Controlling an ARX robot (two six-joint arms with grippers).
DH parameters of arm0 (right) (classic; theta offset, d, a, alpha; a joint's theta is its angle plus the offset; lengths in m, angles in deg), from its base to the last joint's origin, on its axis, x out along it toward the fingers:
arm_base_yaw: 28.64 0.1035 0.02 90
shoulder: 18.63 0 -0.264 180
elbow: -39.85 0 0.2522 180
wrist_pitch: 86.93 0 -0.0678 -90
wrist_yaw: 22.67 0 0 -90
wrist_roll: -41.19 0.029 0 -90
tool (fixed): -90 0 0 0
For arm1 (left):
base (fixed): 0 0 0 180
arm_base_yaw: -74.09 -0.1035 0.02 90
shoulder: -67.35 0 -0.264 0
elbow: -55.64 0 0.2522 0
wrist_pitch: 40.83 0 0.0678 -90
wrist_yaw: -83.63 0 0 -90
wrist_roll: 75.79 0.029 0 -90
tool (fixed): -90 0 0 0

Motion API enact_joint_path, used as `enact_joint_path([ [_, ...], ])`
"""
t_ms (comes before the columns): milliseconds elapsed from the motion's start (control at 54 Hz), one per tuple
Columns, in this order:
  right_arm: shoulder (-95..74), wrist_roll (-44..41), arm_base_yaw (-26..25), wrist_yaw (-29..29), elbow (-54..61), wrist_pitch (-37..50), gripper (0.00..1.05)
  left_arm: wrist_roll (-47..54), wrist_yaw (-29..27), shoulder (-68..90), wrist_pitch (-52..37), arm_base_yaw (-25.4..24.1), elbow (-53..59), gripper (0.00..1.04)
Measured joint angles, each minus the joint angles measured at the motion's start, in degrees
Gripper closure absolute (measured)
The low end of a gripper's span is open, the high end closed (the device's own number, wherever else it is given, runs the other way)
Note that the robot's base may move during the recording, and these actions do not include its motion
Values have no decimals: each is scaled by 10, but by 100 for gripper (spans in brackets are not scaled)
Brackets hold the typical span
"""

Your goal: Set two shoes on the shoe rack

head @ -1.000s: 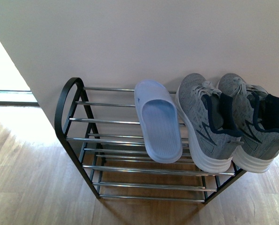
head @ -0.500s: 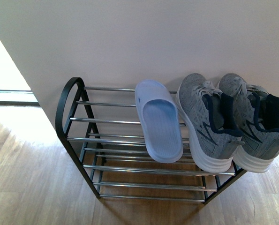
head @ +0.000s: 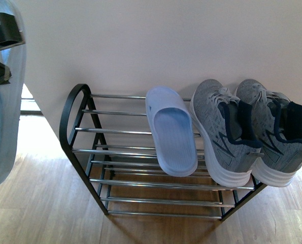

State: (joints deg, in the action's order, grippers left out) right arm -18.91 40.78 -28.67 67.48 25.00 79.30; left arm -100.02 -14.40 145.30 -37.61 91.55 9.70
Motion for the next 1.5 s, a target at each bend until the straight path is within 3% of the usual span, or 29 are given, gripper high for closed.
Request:
enact_joint_path([
  [741, 0, 0, 0, 0, 0, 0, 9, -33, 66, 315, -81, 28, -158, 103],
  [1500, 0, 0, 0, 0, 0, 0, 9, -89, 89, 484, -82, 50, -282, 103],
])
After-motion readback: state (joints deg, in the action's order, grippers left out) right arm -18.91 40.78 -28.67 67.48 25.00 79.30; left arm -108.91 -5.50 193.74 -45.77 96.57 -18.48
